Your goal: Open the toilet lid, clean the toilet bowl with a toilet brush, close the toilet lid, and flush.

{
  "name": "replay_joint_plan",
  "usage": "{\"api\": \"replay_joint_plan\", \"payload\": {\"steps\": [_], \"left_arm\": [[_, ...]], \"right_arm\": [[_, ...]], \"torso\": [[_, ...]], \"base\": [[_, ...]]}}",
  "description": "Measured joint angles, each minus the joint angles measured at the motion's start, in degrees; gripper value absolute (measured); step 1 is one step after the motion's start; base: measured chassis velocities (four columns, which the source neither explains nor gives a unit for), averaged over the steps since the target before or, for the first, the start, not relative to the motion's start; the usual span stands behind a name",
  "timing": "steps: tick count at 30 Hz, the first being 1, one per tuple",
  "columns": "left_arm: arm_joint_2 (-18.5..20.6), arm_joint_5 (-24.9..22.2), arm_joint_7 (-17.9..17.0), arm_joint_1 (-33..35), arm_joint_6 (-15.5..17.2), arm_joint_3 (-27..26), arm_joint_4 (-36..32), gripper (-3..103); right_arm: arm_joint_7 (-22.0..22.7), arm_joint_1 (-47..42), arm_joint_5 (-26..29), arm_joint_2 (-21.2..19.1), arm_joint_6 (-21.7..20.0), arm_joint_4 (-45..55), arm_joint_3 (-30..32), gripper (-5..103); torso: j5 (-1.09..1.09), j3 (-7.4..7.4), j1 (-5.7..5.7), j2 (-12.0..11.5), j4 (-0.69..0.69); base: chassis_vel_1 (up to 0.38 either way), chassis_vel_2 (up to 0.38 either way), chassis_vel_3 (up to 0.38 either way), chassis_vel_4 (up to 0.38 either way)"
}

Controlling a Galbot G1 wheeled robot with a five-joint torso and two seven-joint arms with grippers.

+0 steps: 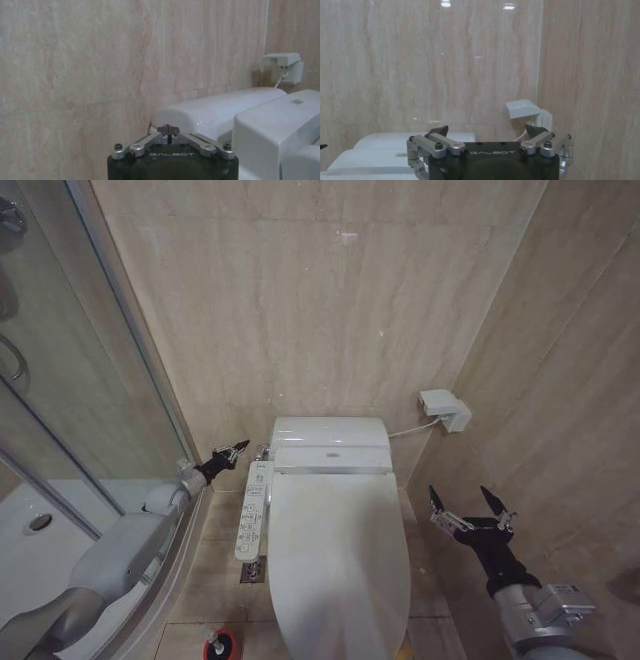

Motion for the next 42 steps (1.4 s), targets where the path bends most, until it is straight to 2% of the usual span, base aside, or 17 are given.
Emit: {"api": "replay_joint_plan", "payload": {"steps": [16,21,27,34,42], "left_arm": [[-0.18,-0.69,-0.19,0.48,0.15,-0.06,-0.64,0],[-0.57,-0.72,-0.21,0.48,0.19,0.05,-0.91,0],[-0.66,-0.72,0.06,0.91,0.22,0.22,-1.24,0],[0.06,-0.82,1.51,1.26,0.25,0.21,-1.01,0],[0.97,-0.89,4.97,1.92,0.57,0.38,0.36,0]], "right_arm": [[0.0,0.0,0.0,0.0,0.0,0.0,0.0,100],[0.0,0.0,0.0,0.0,0.0,0.0,0.0,100],[0.0,0.0,0.0,0.0,0.0,0.0,0.0,100],[0.0,0.0,0.0,0.0,0.0,0.0,0.0,100],[0.0,0.0,0.0,0.0,0.0,0.0,0.0,100]], "torso": [[-0.01,-0.01,-0.02,0.01,0.04],[-0.01,0.01,0.03,-0.01,-0.03],[-0.01,0.01,0.02,-0.01,0.03],[-0.01,-0.01,-0.02,0.0,0.02],[-0.01,0.0,0.0,0.0,0.02]], "base": [[-0.022,0.004,0.024,0.0],[-0.152,0.018,0.146,-0.043],[-0.047,0.028,0.04,-0.024],[0.03,-0.004,-0.018,0.004],[0.0,0.0,0.0,0.0]]}}
